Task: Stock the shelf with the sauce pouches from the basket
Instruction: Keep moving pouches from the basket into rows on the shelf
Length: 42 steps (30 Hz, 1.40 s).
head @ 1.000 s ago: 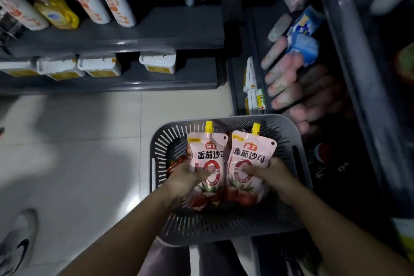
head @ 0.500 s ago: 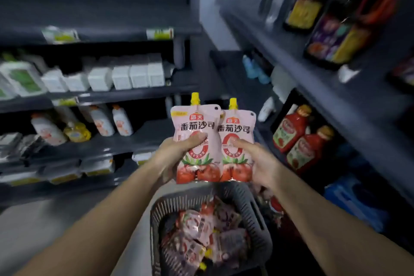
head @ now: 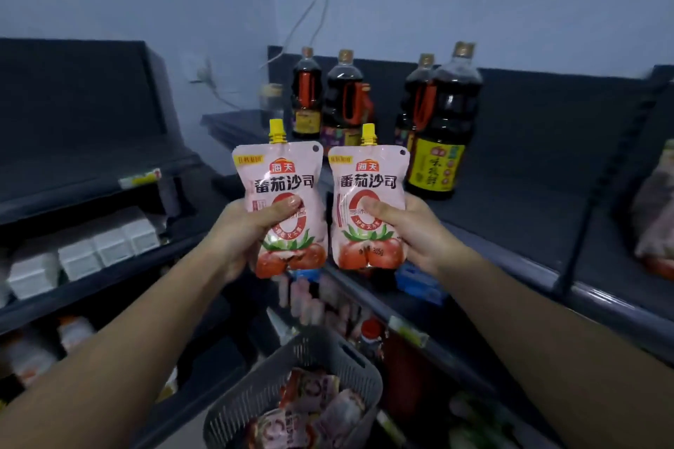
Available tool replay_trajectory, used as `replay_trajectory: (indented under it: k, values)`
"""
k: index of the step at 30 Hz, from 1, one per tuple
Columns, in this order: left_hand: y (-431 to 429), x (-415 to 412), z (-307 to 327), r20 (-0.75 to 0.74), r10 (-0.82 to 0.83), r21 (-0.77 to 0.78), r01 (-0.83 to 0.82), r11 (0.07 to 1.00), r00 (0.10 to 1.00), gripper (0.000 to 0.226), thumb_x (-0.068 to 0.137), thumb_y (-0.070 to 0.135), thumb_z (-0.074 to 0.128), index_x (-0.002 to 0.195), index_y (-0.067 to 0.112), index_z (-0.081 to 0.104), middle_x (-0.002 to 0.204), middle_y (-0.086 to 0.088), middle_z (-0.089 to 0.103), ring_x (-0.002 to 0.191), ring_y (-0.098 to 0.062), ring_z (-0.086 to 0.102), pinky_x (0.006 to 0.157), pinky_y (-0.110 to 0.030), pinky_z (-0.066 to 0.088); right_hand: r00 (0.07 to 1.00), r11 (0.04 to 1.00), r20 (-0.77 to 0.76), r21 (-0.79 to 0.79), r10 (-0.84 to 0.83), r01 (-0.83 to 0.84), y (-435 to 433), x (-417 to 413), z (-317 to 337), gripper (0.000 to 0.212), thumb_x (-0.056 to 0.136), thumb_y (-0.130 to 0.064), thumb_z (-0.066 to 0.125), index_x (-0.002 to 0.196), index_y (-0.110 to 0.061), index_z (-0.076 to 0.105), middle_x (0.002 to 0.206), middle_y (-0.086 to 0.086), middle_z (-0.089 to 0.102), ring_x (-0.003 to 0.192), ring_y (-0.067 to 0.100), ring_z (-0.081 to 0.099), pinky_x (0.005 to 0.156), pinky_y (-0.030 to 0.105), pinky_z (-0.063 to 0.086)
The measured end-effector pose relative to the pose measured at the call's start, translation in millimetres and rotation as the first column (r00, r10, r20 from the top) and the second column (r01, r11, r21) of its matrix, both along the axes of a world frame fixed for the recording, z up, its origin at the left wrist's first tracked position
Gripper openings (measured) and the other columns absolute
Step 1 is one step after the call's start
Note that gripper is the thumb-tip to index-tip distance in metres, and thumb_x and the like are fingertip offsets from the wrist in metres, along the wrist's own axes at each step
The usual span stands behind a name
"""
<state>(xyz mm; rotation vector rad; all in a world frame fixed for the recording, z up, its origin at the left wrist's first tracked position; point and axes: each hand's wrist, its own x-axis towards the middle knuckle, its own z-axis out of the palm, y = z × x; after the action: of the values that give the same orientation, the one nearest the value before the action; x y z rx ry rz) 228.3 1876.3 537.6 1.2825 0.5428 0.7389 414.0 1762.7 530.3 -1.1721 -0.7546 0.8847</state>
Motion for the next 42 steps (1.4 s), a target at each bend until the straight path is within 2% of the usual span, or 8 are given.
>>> replay_trajectory:
  k: [6, 12, 16, 20, 25, 31, 36, 42]
  values:
    - [-73, 62, 13, 0.052, -0.240, 0.010, 0.240, 0.971, 0.969, 0.013, 0.080, 0.009, 0.066, 0.092, 0.011, 0.067, 0.080, -0.008, 0.076, 0.067, -0.019, 0.073, 0.058, -0.029, 0.059, 0.967, 0.967, 0.004, 0.023, -0.255, 0.255, -117, 16, 24, 0.014, 0.084, -0.005, 0.063, 0.096, -0.010, 0.066, 0.087, 0.008, 0.075, 0.075, 0.019, 0.072, 0.068, 0.031, 0.060]
    - [-166, 131, 18, 0.076, -0.427, 0.013, 0.427, 0.904, 0.901, 0.021, 0.075, 0.010, 0.070, 0.096, 0.010, 0.069, 0.094, -0.015, 0.074, 0.080, -0.028, 0.072, 0.075, -0.038, 0.058, 0.846, 0.845, -0.052, 0.054, -0.530, 0.532, -236, 38, 37, 0.015, 0.083, -0.001, 0.064, 0.095, -0.009, 0.067, 0.090, 0.012, 0.074, 0.074, 0.023, 0.072, 0.069, 0.034, 0.060]
    - [-235, 170, 18, 0.067, -0.533, 0.016, 0.533, 0.846, 0.844, 0.013, 0.079, 0.004, 0.067, 0.091, 0.009, 0.069, 0.088, -0.012, 0.075, 0.069, -0.021, 0.073, 0.059, -0.029, 0.059, 0.740, 0.740, -0.038, 0.032, -0.671, 0.672, -316, 53, 37, 0.019, 0.081, -0.004, 0.066, 0.100, -0.005, 0.067, 0.102, 0.020, 0.071, 0.085, 0.030, 0.070, 0.078, 0.040, 0.058]
    - [-305, 212, 18, 0.057, -0.625, -0.029, 0.627, 0.779, 0.779, 0.019, 0.078, 0.004, 0.069, 0.097, 0.006, 0.069, 0.091, -0.015, 0.075, 0.073, -0.024, 0.073, 0.062, -0.032, 0.060, 0.629, 0.630, -0.048, 0.001, -0.776, 0.777, -399, 68, 32, 0.024, 0.081, -0.007, 0.068, 0.104, -0.003, 0.067, 0.101, 0.019, 0.072, 0.091, 0.033, 0.069, 0.082, 0.043, 0.056]
    - [-377, 266, 17, 0.059, -0.682, -0.075, 0.685, 0.725, 0.729, 0.021, 0.080, -0.001, 0.066, 0.100, 0.005, 0.067, 0.088, -0.010, 0.075, 0.068, -0.020, 0.073, 0.054, -0.027, 0.057, 0.531, 0.531, 0.020, -0.010, -0.847, 0.847, -503, 90, 37, 0.021, 0.080, -0.007, 0.068, 0.101, -0.006, 0.068, 0.095, 0.015, 0.074, 0.077, 0.026, 0.072, 0.063, 0.031, 0.059]
    - [-426, 315, 10, 0.078, -0.663, -0.065, 0.667, 0.742, 0.745, 0.023, 0.079, -0.003, 0.066, 0.098, 0.009, 0.067, 0.087, -0.006, 0.075, 0.071, -0.018, 0.073, 0.063, -0.030, 0.060, 0.500, 0.501, 0.050, 0.013, -0.865, 0.865, -582, 128, 39, 0.025, 0.080, -0.009, 0.067, 0.106, -0.007, 0.066, 0.097, 0.014, 0.074, 0.080, 0.027, 0.072, 0.069, 0.034, 0.059]
    - [-446, 345, 7, 0.070, -0.662, -0.075, 0.666, 0.742, 0.746, 0.019, 0.080, -0.004, 0.065, 0.094, 0.007, 0.066, 0.071, -0.002, 0.075, 0.062, -0.013, 0.072, 0.051, -0.023, 0.056, 0.530, 0.530, 0.044, -0.020, -0.847, 0.848, -597, 161, 28, 0.026, 0.081, -0.008, 0.066, 0.108, -0.007, 0.064, 0.097, 0.013, 0.074, 0.081, 0.026, 0.072, 0.067, 0.034, 0.059]
    - [-439, 384, -1, 0.002, -0.708, -0.028, 0.708, 0.706, 0.706, 0.023, 0.077, -0.005, 0.067, 0.098, 0.004, 0.068, 0.094, -0.011, 0.074, 0.072, -0.018, 0.073, 0.060, -0.025, 0.058, 0.530, 0.530, 0.074, -0.016, -0.845, 0.848, -581, 205, 21, 0.028, 0.081, -0.004, 0.066, 0.109, -0.006, 0.063, 0.101, 0.014, 0.073, 0.086, 0.028, 0.071, 0.065, 0.033, 0.058]
